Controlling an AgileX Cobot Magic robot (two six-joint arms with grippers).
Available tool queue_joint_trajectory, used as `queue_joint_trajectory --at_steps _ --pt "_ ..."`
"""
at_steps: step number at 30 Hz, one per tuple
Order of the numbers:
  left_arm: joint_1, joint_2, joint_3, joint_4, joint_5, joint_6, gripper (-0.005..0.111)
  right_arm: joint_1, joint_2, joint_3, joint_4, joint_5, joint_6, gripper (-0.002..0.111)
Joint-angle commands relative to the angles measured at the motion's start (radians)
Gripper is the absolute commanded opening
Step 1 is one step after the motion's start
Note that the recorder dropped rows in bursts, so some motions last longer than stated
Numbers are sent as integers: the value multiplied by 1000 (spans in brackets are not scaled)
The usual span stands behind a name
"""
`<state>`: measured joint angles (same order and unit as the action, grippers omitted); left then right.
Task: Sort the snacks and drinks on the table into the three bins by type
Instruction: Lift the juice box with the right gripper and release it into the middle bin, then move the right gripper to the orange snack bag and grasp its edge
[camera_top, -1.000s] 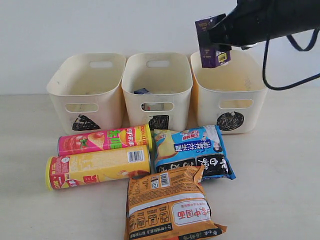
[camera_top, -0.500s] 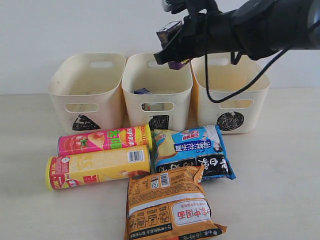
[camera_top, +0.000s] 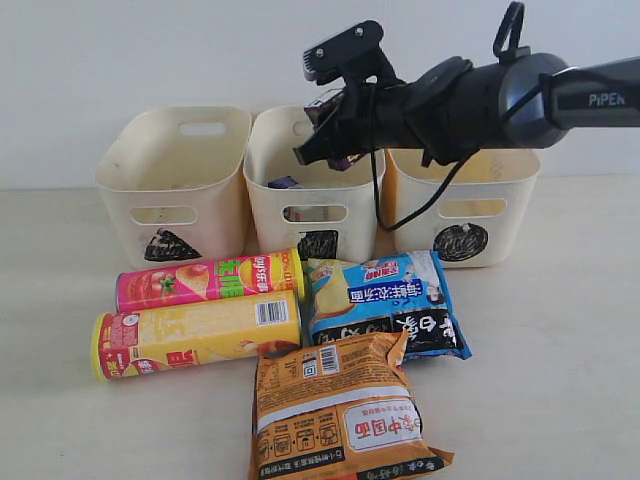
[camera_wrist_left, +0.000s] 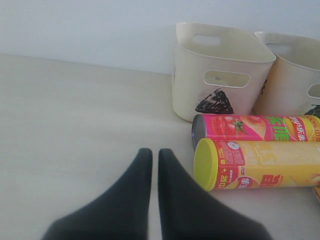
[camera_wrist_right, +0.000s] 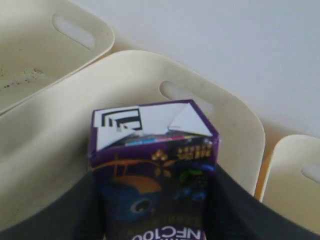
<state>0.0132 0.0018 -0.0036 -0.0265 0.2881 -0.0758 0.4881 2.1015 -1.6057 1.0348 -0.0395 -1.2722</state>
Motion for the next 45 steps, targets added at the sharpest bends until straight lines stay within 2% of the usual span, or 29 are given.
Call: queue_joint_trajectory --at_steps 1,4,9,17,20,24,26,29,33,36,37,38,40,42,45 --pt "4 -2 4 1 3 6 4 0 4 -14 3 -13 7 39" --pt "4 -2 4 1 3 6 4 0 4 -14 3 -17 7 58" --pt "4 -2 4 1 3 6 4 0 2 -14 3 -40 7 75" --pt "4 -2 4 1 3 6 4 0 -60 -12 3 2 7 75" --pt "4 -2 4 1 3 6 4 0 -91 -12 3 72 9 61" --pt "4 -2 4 1 3 6 4 -18 -115 -12 -3 207 9 15" --pt "4 -2 4 1 3 6 4 -43 -126 -12 -23 292 21 0" --pt "4 -2 4 1 3 6 4 -87 -147 -12 -110 415 145 0" --pt "4 -2 4 1 3 6 4 -138 -185 -12 -374 634 365 0" --pt "4 -2 4 1 3 6 4 -153 -249 -12 -651 911 541 0" --pt "4 -2 4 1 3 6 4 -153 -257 -12 -684 955 585 0" --pt "4 -2 4 1 3 6 4 -153 -270 -12 -727 1071 653 0" --pt "4 -2 4 1 3 6 4 -157 -275 -12 -735 1261 687 0" --pt "4 -2 4 1 3 6 4 -157 -281 1 -718 1261 725 0" --pt "4 -2 4 1 3 6 4 -157 -326 83 -623 1261 644 0"
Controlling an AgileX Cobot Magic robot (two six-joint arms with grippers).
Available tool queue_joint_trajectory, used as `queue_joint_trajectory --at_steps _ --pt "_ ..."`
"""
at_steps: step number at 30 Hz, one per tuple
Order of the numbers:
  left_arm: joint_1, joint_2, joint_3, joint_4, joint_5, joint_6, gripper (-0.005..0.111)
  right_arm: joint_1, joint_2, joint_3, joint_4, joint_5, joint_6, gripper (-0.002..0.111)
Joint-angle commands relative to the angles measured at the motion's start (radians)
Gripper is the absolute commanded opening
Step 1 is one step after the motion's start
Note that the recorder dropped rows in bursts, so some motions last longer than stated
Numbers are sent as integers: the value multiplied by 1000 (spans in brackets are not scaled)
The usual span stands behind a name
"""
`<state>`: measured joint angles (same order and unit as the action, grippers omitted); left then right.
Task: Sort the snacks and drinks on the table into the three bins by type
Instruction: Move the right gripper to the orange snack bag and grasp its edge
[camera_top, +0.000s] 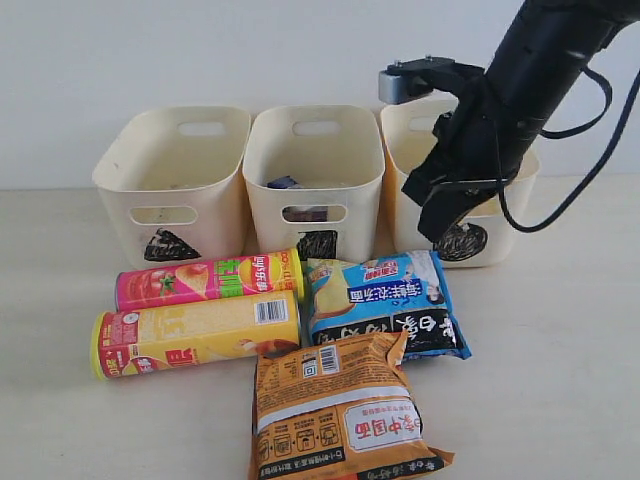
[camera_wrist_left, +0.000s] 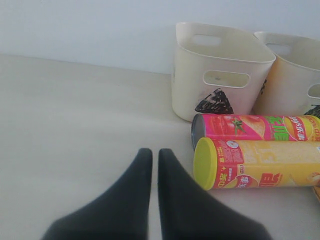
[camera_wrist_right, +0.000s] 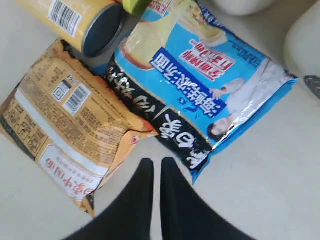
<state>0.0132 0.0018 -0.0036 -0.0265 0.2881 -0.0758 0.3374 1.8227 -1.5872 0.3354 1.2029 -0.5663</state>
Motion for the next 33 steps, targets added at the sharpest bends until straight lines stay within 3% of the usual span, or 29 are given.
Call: queue_joint_trajectory --at_steps 1,8,13,18,22,29,33 --pt "4 -2 4 1 3 6 4 -7 -64 115 100 18 -82 0" --pt "4 -2 4 1 3 6 4 -84 -137 406 305 -42 -247 0" --pt "4 -2 4 1 3 6 4 -183 -136 662 675 -157 -511 0" --pt "4 -2 4 1 3 6 4 -189 -136 766 709 -239 -547 1" --pt "4 -2 4 1 3 6 4 -189 -136 800 710 -297 -520 19" --pt "4 -2 4 1 3 6 4 -189 -136 849 750 -370 -536 67" --pt "4 -2 4 1 3 6 4 -189 -128 849 785 -374 -542 72"
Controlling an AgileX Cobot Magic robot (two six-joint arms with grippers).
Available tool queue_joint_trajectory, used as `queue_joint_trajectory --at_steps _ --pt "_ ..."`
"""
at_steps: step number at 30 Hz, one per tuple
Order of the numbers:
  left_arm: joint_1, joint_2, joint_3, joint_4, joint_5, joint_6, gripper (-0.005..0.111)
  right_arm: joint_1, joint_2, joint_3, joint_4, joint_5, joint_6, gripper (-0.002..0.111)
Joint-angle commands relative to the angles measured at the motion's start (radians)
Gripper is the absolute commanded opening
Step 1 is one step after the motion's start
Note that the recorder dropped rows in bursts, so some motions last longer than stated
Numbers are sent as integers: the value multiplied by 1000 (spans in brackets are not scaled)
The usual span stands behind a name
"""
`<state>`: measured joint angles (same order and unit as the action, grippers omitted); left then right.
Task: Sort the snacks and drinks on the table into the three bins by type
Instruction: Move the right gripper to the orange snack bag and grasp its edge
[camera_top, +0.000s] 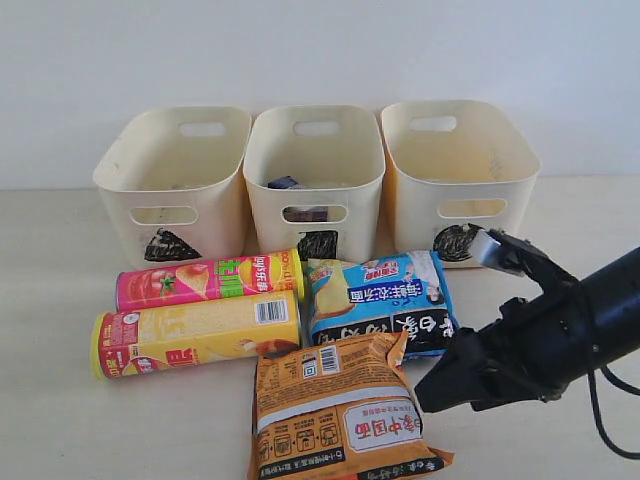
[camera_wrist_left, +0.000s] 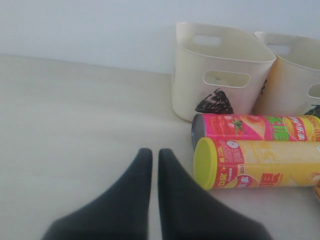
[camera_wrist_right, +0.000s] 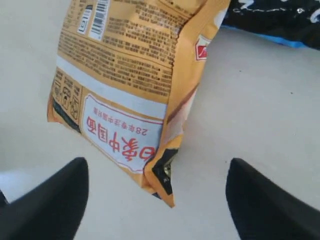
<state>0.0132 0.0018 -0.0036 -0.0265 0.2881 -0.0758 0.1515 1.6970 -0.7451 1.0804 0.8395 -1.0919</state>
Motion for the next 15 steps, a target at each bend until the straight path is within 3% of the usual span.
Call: queue_joint_trajectory --at_steps 1,7,15 --pt "4 -2 4 1 3 6 4 -3 6 7 58 -9 -24 72" --pt "4 -2 4 1 3 6 4 -3 157 4 211 -2 -162 72" --pt "4 -2 4 1 3 6 4 -1 278 -36 297 0 -200 72"
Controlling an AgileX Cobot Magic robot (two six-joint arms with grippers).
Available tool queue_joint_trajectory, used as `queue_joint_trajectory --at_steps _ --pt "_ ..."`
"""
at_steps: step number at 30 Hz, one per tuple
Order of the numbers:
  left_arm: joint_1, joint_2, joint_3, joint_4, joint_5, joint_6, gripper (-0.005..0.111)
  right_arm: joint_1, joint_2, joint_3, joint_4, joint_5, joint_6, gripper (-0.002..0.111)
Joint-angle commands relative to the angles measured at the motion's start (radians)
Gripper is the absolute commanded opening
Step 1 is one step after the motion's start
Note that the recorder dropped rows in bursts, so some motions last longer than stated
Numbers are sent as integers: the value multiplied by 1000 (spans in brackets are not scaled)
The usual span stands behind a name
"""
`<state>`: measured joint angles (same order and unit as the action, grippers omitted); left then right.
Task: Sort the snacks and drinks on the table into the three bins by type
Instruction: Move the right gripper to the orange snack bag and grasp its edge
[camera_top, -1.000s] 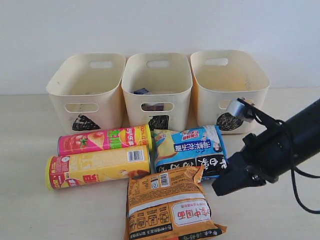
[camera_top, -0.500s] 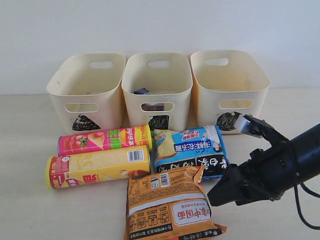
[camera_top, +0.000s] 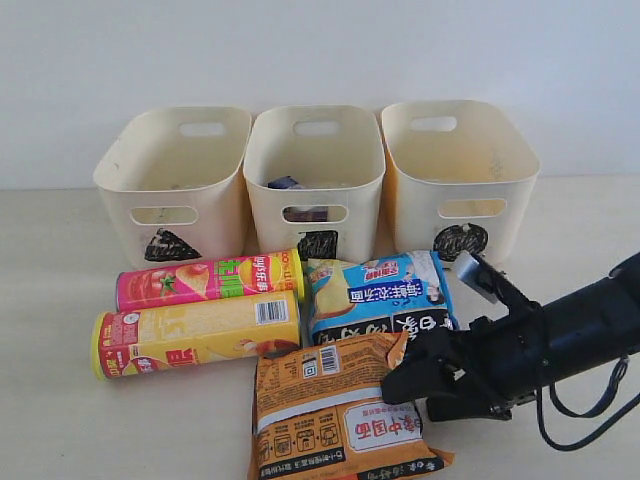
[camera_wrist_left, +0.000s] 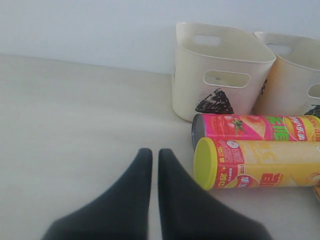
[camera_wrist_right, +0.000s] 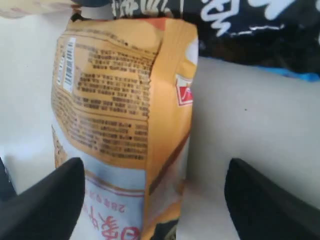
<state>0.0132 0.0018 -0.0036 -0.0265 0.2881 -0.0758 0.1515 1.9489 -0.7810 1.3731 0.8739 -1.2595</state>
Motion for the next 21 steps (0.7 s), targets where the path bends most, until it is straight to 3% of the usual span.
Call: queue_joint_trajectory --at_steps 1,18,21 --pt "4 -2 4 1 3 6 4 -1 27 0 7 -33 -32 72" --pt "4 -2 4 1 3 6 4 138 101 -69 -3 -81 -4 71" --pt "4 -2 4 1 3 6 4 138 101 -69 -17 -86 -4 66"
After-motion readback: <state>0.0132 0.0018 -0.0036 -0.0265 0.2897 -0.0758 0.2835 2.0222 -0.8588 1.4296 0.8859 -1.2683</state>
